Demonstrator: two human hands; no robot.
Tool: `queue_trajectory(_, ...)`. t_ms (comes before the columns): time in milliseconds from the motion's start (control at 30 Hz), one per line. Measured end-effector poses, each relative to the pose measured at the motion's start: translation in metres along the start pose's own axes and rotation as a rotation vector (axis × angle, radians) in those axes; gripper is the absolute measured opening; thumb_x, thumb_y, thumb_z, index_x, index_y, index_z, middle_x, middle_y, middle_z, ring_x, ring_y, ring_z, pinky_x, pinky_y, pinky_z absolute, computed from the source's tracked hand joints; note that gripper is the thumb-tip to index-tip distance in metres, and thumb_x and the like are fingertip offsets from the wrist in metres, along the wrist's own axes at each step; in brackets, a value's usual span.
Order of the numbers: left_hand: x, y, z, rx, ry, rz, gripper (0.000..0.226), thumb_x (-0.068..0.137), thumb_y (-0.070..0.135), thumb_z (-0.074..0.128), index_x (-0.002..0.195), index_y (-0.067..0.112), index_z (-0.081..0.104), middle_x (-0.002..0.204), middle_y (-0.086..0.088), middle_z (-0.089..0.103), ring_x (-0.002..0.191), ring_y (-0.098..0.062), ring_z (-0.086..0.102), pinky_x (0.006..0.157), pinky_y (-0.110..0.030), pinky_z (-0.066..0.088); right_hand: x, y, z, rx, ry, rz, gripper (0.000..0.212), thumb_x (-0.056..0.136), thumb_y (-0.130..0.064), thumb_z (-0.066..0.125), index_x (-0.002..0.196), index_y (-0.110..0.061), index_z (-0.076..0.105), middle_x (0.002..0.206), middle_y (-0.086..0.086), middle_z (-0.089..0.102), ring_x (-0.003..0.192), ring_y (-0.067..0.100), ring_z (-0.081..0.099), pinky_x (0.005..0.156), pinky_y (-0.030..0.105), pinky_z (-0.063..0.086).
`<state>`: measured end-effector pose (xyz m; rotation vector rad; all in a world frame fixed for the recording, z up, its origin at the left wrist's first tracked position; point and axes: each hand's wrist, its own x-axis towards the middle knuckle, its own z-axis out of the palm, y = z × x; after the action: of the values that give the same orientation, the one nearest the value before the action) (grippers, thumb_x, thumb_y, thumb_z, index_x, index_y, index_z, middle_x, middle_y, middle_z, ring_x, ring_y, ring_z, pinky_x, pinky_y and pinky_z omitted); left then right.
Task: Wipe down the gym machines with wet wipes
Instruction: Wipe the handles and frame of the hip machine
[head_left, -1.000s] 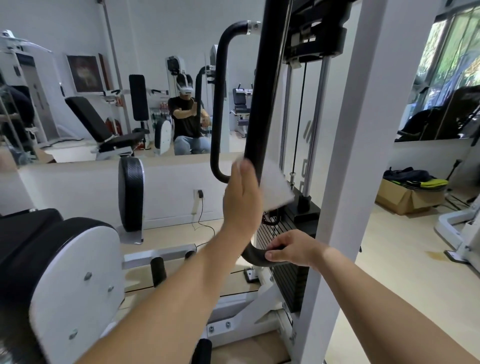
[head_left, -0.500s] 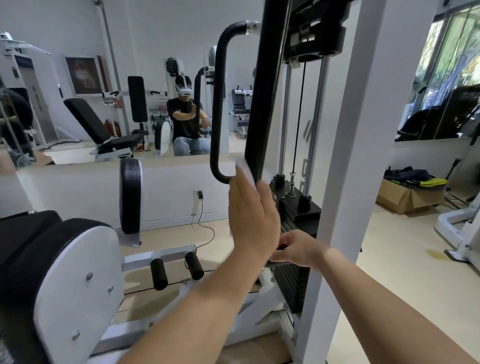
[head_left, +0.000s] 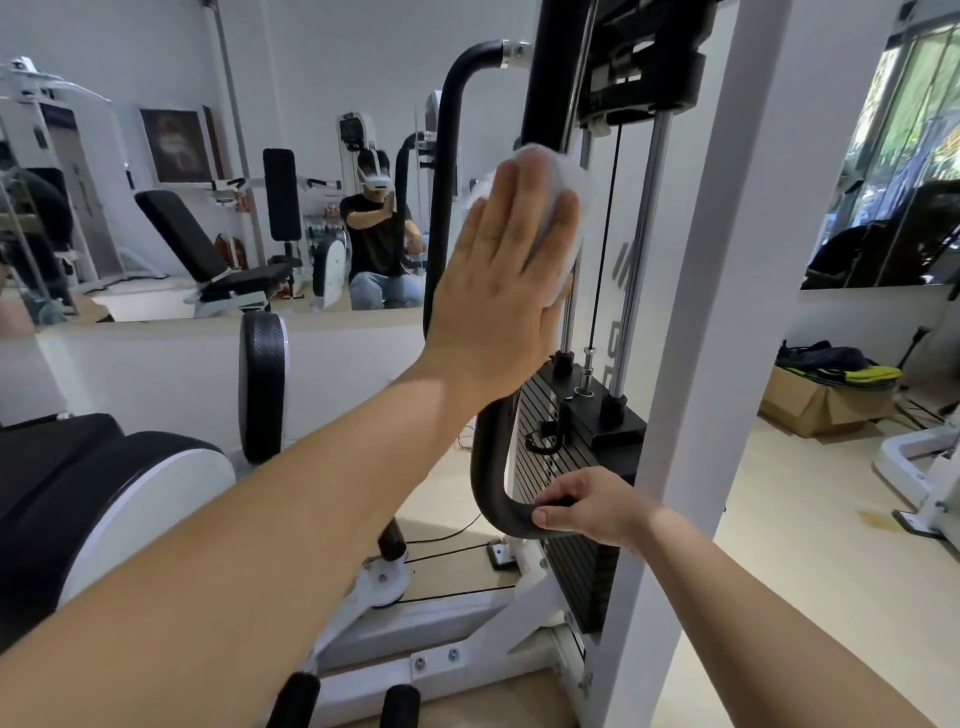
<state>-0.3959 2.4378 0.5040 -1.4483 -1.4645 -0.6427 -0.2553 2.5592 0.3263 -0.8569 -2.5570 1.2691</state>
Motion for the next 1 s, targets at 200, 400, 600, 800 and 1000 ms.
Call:
queue_trajectory(200,-0.095,-0.002,0.017,0.203,-0.281,0.408,0.039,0.103,0.032,0.047,0.126,0.006,0.067,0.14,-0.01,0.06,0.144,-0.033,0.033,0.126,-0.046,0.007,0.0,0.002,-0.001,-0.02,0.007,-0.009,0.009,0.085,-0.041,0.079,0.091,-0.034,0.081,0.088,-0.009,0.078,0.094,0.016,0.072,0.099,0.042,0.055)
queue_trajectory(400,-0.123,-0.007,0.007,0.263,-0.564,0.911,0.027,0.093,0.015,0.044,0.083,0.017,0.069,0.088,0.001,0.067,0.095,-0.022,0.061,0.106,-0.039,0.033,0.001,0.003,-0.001,-0.06,0.023,-0.021,0.011,0.087,-0.039,0.078,0.094,-0.032,0.081,0.091,-0.006,0.078,0.095,0.018,0.072,0.095,0.039,0.057)
queue_trajectory(600,-0.017,-0.017,-0.01,0.255,-0.222,0.479,0.031,0.096,0.016,0.05,0.098,-0.008,0.07,0.108,-0.022,0.066,0.125,-0.041,0.055,0.121,-0.061,0.029,-0.001,0.0,-0.001,-0.076,0.003,-0.023,0.012,0.089,-0.041,0.077,0.096,-0.032,0.08,0.093,-0.007,0.077,0.096,0.016,0.071,0.098,0.041,0.055)
queue_trajectory(800,-0.128,0.015,0.019,0.293,-0.551,0.76,0.021,0.093,0.02,0.054,0.076,0.014,0.064,0.074,-0.005,0.063,0.078,-0.029,0.06,0.106,-0.045,0.03,-0.003,0.003,0.001,-0.075,0.031,-0.023,0.015,0.086,-0.045,0.077,0.097,-0.036,0.08,0.091,-0.011,0.078,0.091,0.012,0.073,0.095,0.042,0.058)
queue_trajectory(1000,-0.111,0.016,0.017,0.228,-0.619,0.842,0.033,0.101,0.021,0.037,0.086,0.018,0.066,0.079,-0.002,0.059,0.089,-0.024,0.057,0.104,-0.042,0.034,-0.007,0.004,0.002,-0.133,0.051,-0.043,0.017,0.088,-0.048,0.076,0.1,-0.037,0.078,0.093,-0.013,0.078,0.093,0.011,0.073,0.096,0.042,0.058)
